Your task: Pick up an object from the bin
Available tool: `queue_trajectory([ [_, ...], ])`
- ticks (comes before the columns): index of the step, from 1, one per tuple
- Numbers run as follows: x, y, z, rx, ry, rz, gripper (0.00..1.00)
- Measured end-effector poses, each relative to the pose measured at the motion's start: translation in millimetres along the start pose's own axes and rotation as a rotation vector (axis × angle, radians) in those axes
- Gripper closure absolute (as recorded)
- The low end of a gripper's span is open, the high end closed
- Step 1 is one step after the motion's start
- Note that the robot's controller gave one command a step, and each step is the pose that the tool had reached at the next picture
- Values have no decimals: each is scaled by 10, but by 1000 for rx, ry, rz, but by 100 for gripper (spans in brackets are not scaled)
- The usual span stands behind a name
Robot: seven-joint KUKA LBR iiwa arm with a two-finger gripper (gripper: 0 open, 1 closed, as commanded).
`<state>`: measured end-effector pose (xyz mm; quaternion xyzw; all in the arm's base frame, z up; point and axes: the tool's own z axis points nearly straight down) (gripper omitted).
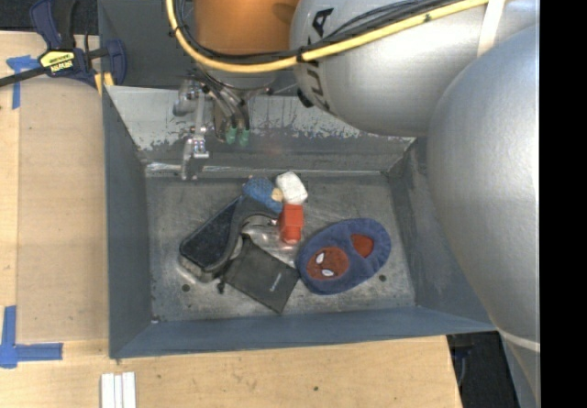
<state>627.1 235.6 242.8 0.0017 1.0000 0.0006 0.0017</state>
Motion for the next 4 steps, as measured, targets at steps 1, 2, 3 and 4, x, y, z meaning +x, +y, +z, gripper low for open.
queue_trajectory([
  [1,203,-1233,907,6,7,-35,0],
  [2,261,-1347,1623,-1,-2,-496,0],
  [3,261,-1349,1617,-1,-1,-492,100],
  [4,234,-967,371,0,-4,-535,100],
])
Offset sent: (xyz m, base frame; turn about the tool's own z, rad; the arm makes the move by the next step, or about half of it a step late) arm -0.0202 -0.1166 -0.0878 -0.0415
